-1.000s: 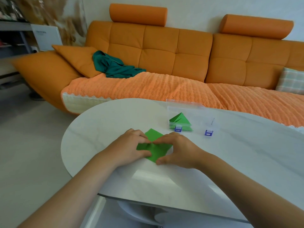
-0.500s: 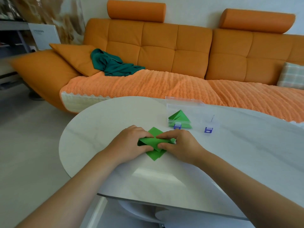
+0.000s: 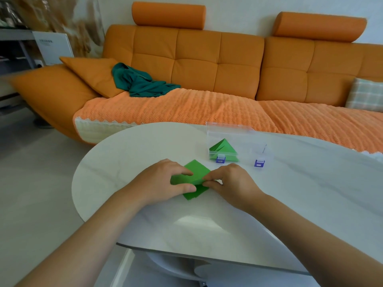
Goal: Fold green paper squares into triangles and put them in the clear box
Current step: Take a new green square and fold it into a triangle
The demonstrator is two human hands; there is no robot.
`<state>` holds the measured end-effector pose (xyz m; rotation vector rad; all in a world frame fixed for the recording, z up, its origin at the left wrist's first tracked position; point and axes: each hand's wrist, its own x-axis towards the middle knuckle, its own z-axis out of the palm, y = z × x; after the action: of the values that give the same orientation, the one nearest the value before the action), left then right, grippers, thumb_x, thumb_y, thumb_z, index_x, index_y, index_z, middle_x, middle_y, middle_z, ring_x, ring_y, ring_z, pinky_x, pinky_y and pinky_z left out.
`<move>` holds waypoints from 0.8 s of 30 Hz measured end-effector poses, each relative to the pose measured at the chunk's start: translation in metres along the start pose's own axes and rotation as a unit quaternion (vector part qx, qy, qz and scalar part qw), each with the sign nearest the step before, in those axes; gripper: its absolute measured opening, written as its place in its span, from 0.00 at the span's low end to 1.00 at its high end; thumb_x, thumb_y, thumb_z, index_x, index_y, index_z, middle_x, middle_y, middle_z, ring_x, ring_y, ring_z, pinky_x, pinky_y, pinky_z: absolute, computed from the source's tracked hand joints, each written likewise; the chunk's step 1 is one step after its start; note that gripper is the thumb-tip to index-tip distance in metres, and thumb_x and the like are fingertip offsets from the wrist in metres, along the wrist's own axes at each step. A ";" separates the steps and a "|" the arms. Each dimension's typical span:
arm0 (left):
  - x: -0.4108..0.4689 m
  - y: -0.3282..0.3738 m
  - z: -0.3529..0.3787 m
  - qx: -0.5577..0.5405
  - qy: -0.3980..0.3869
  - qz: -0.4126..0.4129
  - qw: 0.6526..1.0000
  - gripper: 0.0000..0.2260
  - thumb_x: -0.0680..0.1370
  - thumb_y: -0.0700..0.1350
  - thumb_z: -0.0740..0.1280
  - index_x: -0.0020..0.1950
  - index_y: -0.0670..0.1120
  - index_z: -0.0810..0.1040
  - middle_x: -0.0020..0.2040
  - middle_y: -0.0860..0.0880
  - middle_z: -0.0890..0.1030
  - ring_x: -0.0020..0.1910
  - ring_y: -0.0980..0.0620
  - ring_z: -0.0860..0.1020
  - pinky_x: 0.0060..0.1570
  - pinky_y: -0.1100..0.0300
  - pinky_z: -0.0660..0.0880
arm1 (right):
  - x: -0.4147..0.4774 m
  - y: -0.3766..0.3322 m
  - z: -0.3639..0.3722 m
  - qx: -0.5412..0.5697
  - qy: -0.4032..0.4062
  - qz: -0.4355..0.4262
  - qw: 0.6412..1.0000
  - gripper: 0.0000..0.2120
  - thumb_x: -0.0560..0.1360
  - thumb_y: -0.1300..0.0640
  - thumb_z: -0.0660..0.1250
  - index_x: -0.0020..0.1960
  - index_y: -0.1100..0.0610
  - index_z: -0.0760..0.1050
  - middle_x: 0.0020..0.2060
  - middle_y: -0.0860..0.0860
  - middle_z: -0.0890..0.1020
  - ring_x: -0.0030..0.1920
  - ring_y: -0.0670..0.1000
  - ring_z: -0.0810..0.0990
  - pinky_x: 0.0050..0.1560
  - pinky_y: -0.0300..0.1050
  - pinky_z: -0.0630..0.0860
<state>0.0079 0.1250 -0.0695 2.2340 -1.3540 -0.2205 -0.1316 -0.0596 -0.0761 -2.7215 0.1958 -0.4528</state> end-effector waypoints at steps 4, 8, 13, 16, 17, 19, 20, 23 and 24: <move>-0.003 0.001 0.001 -0.035 0.017 0.029 0.999 0.13 0.72 0.58 0.74 0.55 0.58 0.84 0.54 0.62 0.81 0.57 0.63 0.75 0.62 0.57 0.72 | 0.002 -0.002 0.002 -0.014 0.015 -0.002 1.000 0.08 0.68 0.44 0.76 0.44 0.46 0.86 0.37 0.44 0.86 0.38 0.46 0.81 0.50 0.46 0.76; -0.005 0.005 0.000 -0.050 -0.029 -0.004 0.998 0.10 0.74 0.60 0.71 0.52 0.59 0.85 0.49 0.63 0.82 0.52 0.64 0.78 0.57 0.57 0.76 | 0.002 -0.001 -0.002 0.032 -0.034 0.024 0.999 0.12 0.66 0.42 0.78 0.45 0.47 0.86 0.42 0.42 0.86 0.44 0.43 0.81 0.52 0.44 0.76; -0.001 0.020 0.007 -0.049 -0.009 0.003 0.999 0.16 0.70 0.64 0.72 0.52 0.57 0.84 0.45 0.61 0.81 0.47 0.62 0.78 0.49 0.59 0.75 | -0.008 0.010 -0.014 0.094 -0.003 0.005 0.996 0.04 0.71 0.51 0.76 0.46 0.49 0.86 0.43 0.40 0.84 0.46 0.42 0.80 0.50 0.42 0.75; 0.008 0.034 0.019 -0.034 0.076 0.065 0.994 0.06 0.74 0.53 0.73 0.50 0.55 0.86 0.43 0.61 0.81 0.46 0.60 0.76 0.46 0.57 0.74 | -0.019 0.019 -0.027 0.069 0.017 -0.018 0.997 0.08 0.72 0.44 0.73 0.45 0.47 0.86 0.43 0.39 0.84 0.46 0.43 0.79 0.49 0.40 0.75; 0.011 0.039 0.022 -0.010 0.098 0.088 0.991 0.06 0.75 0.52 0.73 0.49 0.56 0.86 0.44 0.61 0.81 0.47 0.59 0.74 0.46 0.58 0.74 | -0.024 0.022 -0.033 0.080 0.005 0.002 0.997 0.12 0.72 0.39 0.70 0.45 0.46 0.85 0.43 0.39 0.84 0.47 0.42 0.80 0.50 0.38 0.75; 0.018 0.045 0.030 0.026 0.126 0.111 0.985 0.05 0.75 0.53 0.72 0.50 0.58 0.86 0.45 0.63 0.81 0.47 0.59 0.72 0.44 0.58 0.74 | -0.032 0.031 -0.045 0.138 -0.022 0.084 0.987 0.22 0.73 0.32 0.61 0.47 0.46 0.85 0.46 0.41 0.84 0.50 0.40 0.79 0.53 0.36 0.73; 0.022 0.048 0.034 0.023 0.132 0.117 0.984 0.05 0.74 0.52 0.73 0.49 0.58 0.86 0.44 0.63 0.81 0.47 0.59 0.72 0.44 0.57 0.74 | -0.035 0.037 -0.050 0.156 -0.027 0.123 0.980 0.23 0.74 0.32 0.58 0.49 0.46 0.84 0.48 0.41 0.84 0.51 0.40 0.79 0.53 0.36 0.73; 0.032 0.057 0.048 -0.026 0.131 0.152 0.979 0.06 0.73 0.47 0.75 0.49 0.55 0.87 0.44 0.62 0.82 0.47 0.60 0.75 0.47 0.56 0.76 | -0.044 0.060 -0.056 0.128 -0.023 0.209 0.969 0.19 0.80 0.39 0.58 0.52 0.47 0.83 0.48 0.43 0.84 0.45 0.42 0.79 0.50 0.40 0.75; 0.035 0.061 0.053 -0.039 0.135 0.168 0.976 0.07 0.73 0.45 0.76 0.49 0.54 0.87 0.44 0.61 0.83 0.47 0.60 0.76 0.48 0.57 0.76 | -0.045 0.066 -0.058 0.113 -0.020 0.229 0.967 0.18 0.80 0.41 0.58 0.50 0.50 0.83 0.45 0.45 0.85 0.42 0.45 0.79 0.48 0.44 0.77</move>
<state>-0.0435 0.0542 -0.0796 1.8554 -1.5113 0.1436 -0.1985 -0.1309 -0.0629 -2.3575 0.6986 -0.2654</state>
